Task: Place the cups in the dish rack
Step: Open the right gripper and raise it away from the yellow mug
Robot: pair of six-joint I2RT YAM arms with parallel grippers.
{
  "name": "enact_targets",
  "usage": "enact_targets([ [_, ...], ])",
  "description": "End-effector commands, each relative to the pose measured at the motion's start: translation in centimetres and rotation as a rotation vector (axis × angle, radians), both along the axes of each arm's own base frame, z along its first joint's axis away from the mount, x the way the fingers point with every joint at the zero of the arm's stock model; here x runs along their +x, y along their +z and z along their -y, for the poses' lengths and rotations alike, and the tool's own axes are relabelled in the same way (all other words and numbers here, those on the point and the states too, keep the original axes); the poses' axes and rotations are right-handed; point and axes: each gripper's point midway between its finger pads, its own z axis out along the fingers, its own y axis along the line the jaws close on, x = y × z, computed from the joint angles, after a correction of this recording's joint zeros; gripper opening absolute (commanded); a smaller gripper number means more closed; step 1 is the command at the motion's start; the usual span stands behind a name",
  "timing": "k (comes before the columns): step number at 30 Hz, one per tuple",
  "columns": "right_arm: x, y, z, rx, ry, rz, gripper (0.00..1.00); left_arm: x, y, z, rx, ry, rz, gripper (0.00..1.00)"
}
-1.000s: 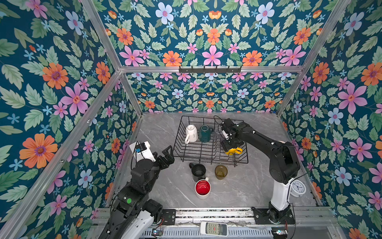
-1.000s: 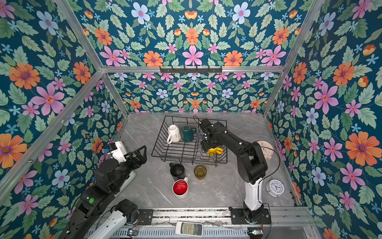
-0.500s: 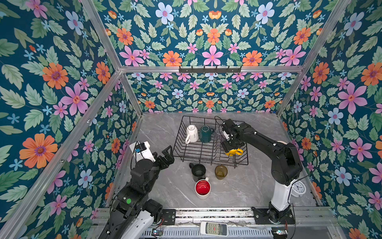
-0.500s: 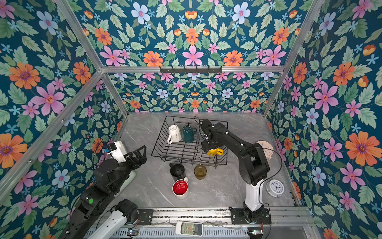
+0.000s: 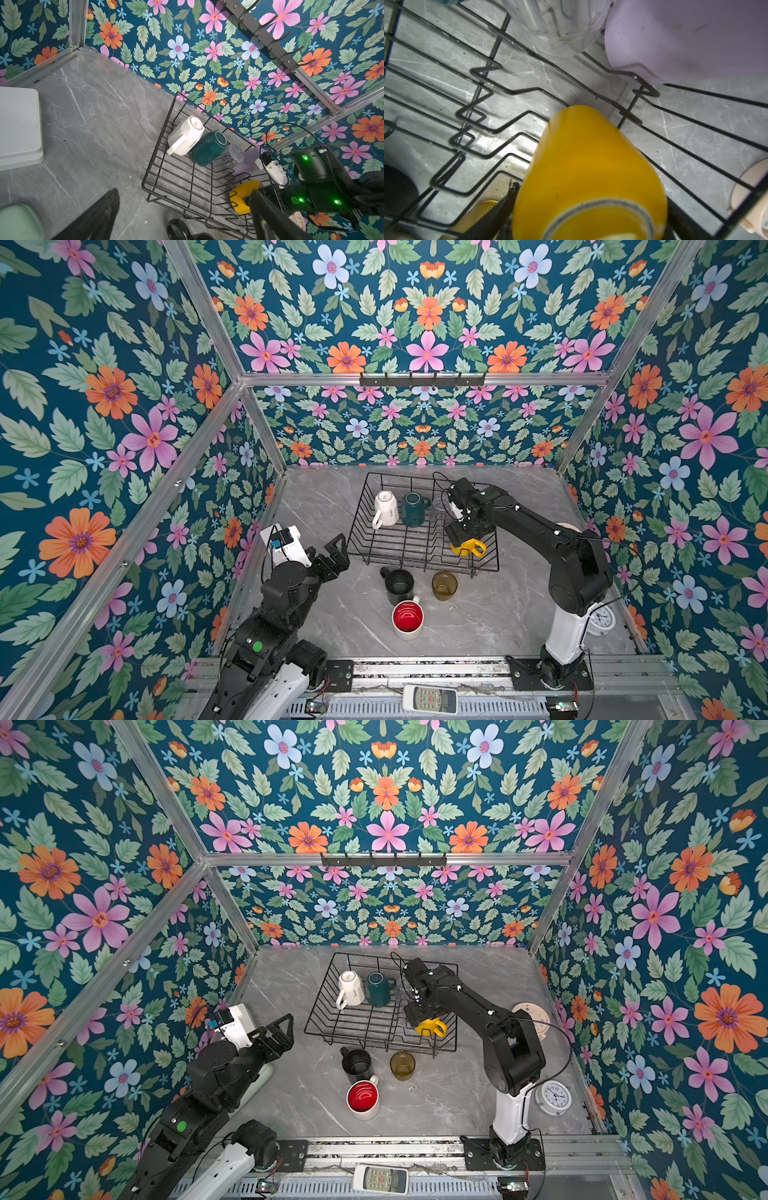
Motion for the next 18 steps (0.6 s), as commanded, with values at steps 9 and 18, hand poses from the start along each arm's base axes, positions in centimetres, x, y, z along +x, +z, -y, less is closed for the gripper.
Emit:
enact_targets([
  [9,-0.6,5.3,-0.3,0.096,-0.009,0.103,0.92,0.0,0.3,-0.3,-0.005,0.016,0.01,1.0],
  [18,-4.6,11.2,0.6,0.265,-0.042,0.207,0.85,0.1,-0.2,-0.3,-0.012,0.023,0.013,1.0],
])
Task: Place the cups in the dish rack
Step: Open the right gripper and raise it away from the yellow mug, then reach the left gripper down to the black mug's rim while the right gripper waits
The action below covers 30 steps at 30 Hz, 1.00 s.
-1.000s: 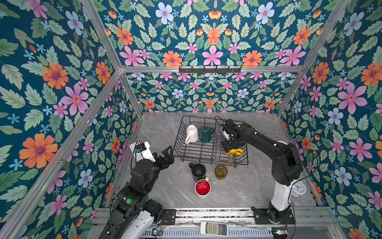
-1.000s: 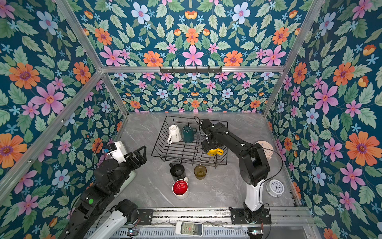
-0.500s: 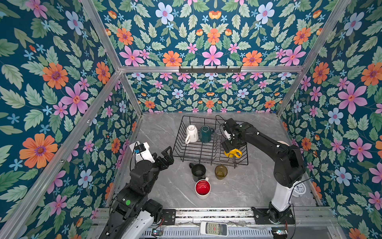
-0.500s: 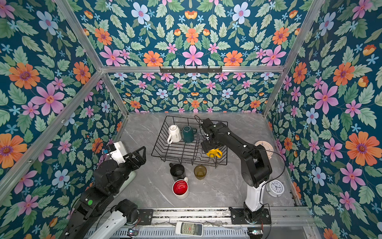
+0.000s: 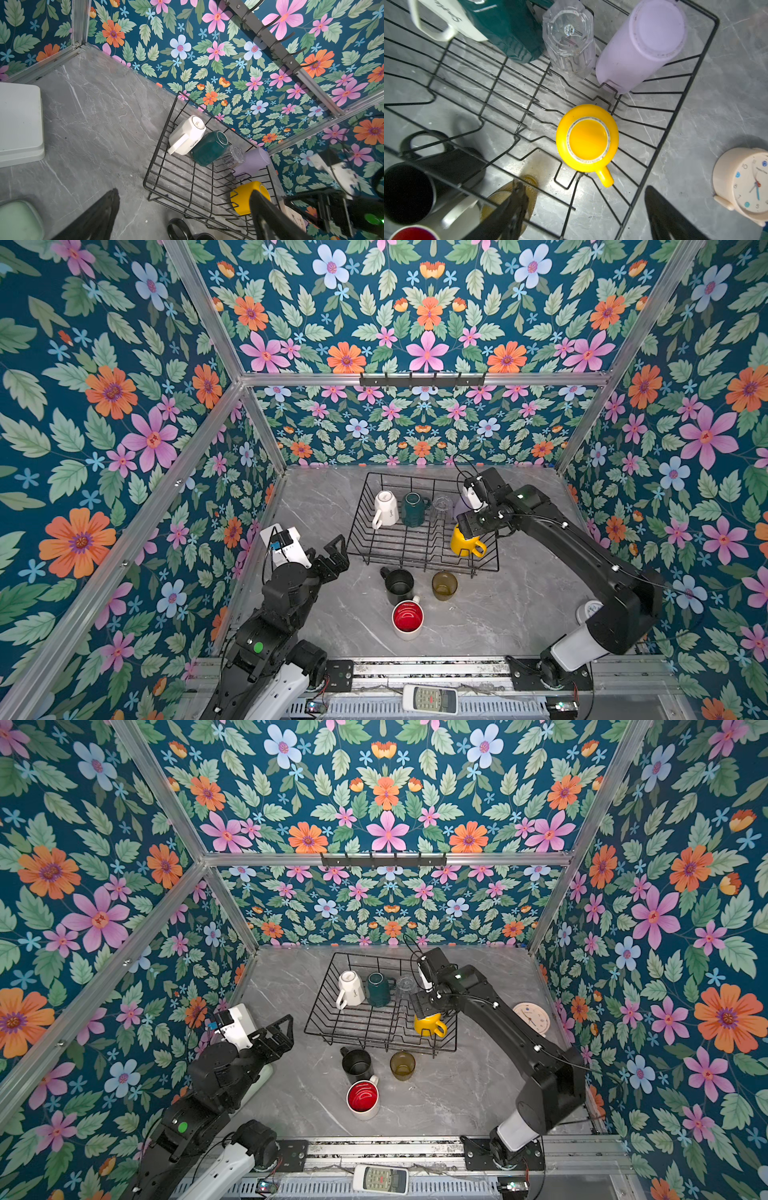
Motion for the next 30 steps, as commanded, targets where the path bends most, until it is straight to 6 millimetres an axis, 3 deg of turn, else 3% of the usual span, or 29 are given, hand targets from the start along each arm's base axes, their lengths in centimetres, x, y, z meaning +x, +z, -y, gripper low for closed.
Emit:
enact_targets([
  [1,-1.8,1.1,0.1,0.069,-0.017,0.003,0.85,0.2,0.1,-0.2,0.002,0.016,0.017,1.0],
  [7,-4.8,1.6,0.9,0.126,-0.034,0.009,0.84,0.3,0.2,0.6,-0.012,-0.023,0.014,0.99],
  [10,-5.4,1.1,1.4,0.128,-0.047,0.01,0.84,0.1,-0.4,1.2,0.003,-0.06,-0.033,0.98],
  [16,-5.6,0.1,1.5,0.133,-0.058,0.005,0.86,-0.9,-1.6,4.3,-0.006,-0.232,-0.163,0.91],
  [22,-5.0,-0.5,1.2,0.122,-0.055,-0.002,0.86,-2.0,-4.8,7.0,-0.005,-0.384,-0.341,0.77],
  [30,-4.9,-0.6,1.2,0.121,-0.051,0.005,0.87,-3.1,-6.4,8.3,-0.008,-0.451,-0.439,0.66],
])
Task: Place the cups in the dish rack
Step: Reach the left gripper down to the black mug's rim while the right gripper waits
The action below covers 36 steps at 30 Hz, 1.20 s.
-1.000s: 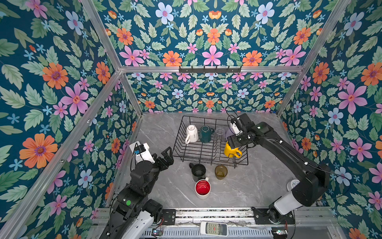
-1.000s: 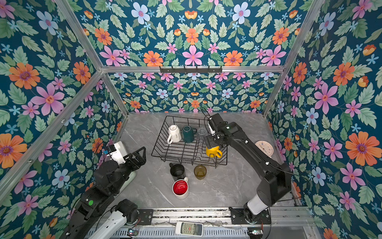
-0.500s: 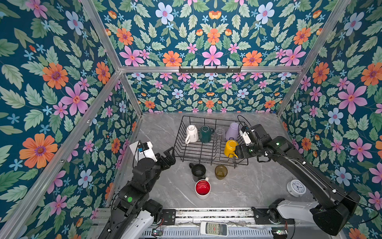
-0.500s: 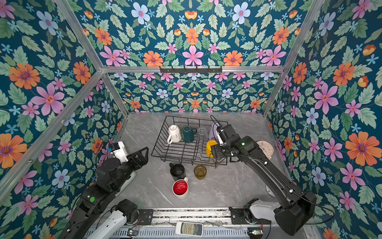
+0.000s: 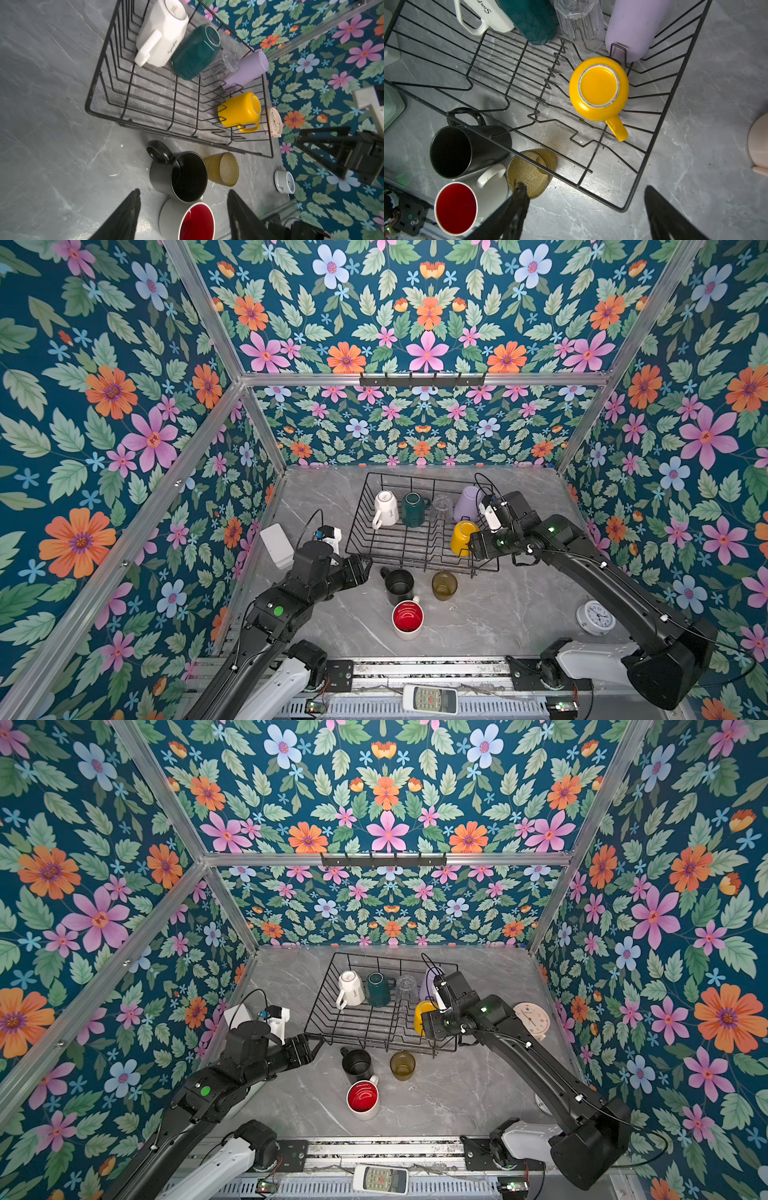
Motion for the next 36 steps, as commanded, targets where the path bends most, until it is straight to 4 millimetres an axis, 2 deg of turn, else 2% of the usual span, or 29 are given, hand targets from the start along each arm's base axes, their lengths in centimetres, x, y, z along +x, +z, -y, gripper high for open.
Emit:
enact_targets([
  [1,0.2,0.1,-0.1,0.007,-0.004,0.012,0.87,-0.9,-0.5,0.6,-0.01,-0.042,-0.045,0.65],
  [7,0.2,-0.3,-0.1,0.006,-0.006,0.003,0.87,-1.3,-2.6,0.9,0.054,-0.052,-0.1,0.61],
  [16,0.3,-0.2,-0.2,0.005,-0.004,0.0,0.87,-1.5,-4.5,3.1,0.182,-0.095,-0.138,0.57],
  [27,-0.2,-0.8,-0.1,0.01,-0.002,-0.008,0.87,-1.9,-7.1,4.8,0.327,-0.131,-0.193,0.51],
  [36,-0.3,-1.1,-0.1,0.013,0.003,-0.005,0.87,-1.6,-9.1,5.1,0.406,-0.123,-0.233,0.47],
])
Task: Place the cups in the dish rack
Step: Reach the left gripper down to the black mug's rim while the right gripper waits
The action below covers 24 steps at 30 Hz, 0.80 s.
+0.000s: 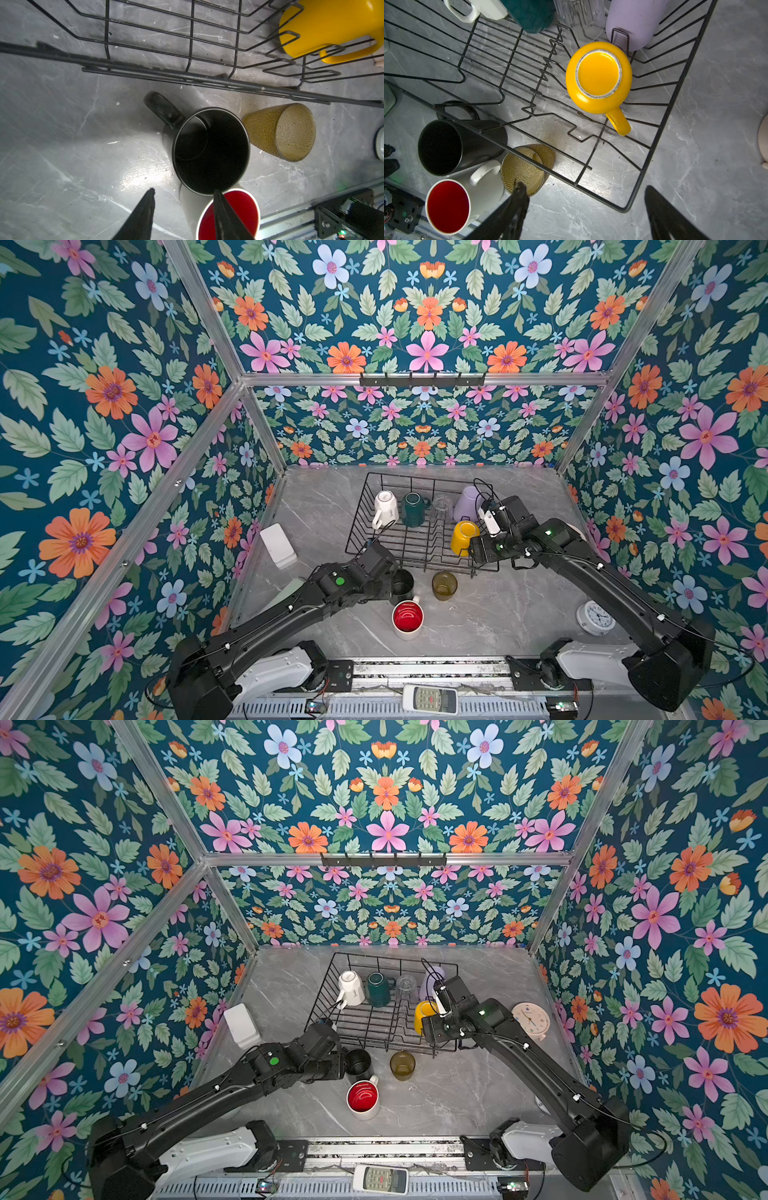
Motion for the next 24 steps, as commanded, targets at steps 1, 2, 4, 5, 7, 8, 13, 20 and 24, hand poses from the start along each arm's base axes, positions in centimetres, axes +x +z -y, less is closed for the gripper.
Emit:
enact_targets([
  [1,0.2,0.2,-0.1,0.011,0.0,0.018,0.87,0.3,-0.4,-0.3,0.03,0.015,0.004,0.46],
  [2,0.2,0.2,-0.1,0.007,0.002,0.019,0.87,0.4,-0.5,-0.2,0.035,0.016,0.004,0.46],
  [4,0.1,0.1,0.0,0.0,0.001,0.019,0.87,0.6,-0.8,0.0,0.045,0.012,0.0,0.45],
  [5,0.1,0.0,0.0,0.001,0.001,0.019,0.87,0.6,-0.8,0.1,0.048,0.007,-0.002,0.45],
  [7,0.0,0.0,0.0,0.007,0.003,0.019,0.87,0.8,-1.2,0.2,0.058,0.01,-0.008,0.44],
  [8,0.0,-0.1,0.0,0.009,0.005,0.019,0.87,0.8,-1.4,0.2,0.065,0.011,-0.009,0.44],
  [13,-0.1,-0.4,0.0,0.005,0.006,0.013,0.87,1.4,-2.0,0.5,0.084,0.017,-0.006,0.41],
  [20,-0.1,-0.6,0.0,0.005,0.01,0.016,0.88,1.9,-2.5,0.8,0.085,0.04,0.0,0.33],
  [24,-0.2,-0.6,0.0,0.007,0.011,0.018,0.88,2.0,-2.9,0.8,0.093,0.047,-0.007,0.31],
])
